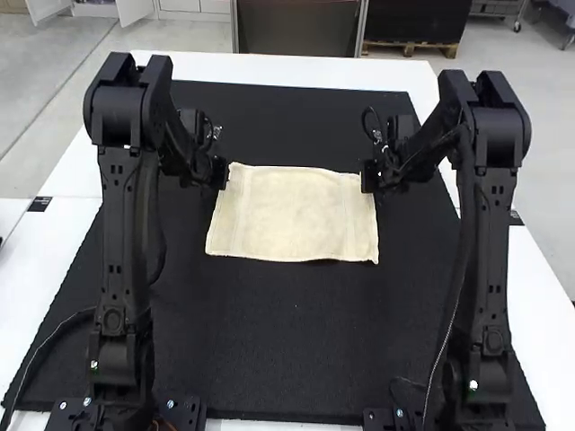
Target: Fold the towel.
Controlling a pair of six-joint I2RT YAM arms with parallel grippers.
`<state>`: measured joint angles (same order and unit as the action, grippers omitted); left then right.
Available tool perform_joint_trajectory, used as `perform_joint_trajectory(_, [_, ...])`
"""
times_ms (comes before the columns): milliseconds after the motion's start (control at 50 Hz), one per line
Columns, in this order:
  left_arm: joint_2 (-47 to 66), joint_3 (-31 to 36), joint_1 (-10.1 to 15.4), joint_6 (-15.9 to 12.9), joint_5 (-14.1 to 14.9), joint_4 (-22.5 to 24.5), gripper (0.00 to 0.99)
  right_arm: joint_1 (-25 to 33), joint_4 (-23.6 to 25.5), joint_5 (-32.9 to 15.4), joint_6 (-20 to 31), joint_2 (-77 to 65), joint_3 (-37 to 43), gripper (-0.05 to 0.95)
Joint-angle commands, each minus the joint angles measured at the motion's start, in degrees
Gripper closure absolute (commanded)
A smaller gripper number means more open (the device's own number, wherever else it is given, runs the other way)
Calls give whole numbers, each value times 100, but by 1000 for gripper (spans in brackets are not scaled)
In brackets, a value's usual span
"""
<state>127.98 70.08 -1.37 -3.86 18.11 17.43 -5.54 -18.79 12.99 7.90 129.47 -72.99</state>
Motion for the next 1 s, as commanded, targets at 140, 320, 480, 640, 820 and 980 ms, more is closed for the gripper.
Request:
perform_joint_trajectory(140, [86, 40, -66, -27, 193, 41, 970, -79, 182, 652, -184, 237, -13, 920])
perform_joint_trajectory(320, [-37, 32, -197, -27, 369, -12, 970, -70, 182, 661, -201, 52, -13, 920])
perform_joint_trajectory(480, [-204, 32, -294, -10, 536, -47, 974, -44, 147, 696, -201, -185, -13, 920])
perform_joint_trajectory(640, [-327, -30, -400, -1, 703, -91, 975, 97, 156, 740, -201, -343, 22, 920])
perform_joint_trajectory(820, [-441, -39, -435, 17, 887, -126, 975, 211, 138, 748, -272, -537, 48, 920])
perform_joint_trajectory(980, [-511, -91, -435, 17, 940, -135, 975, 229, 138, 748, -272, -669, 92, 920])
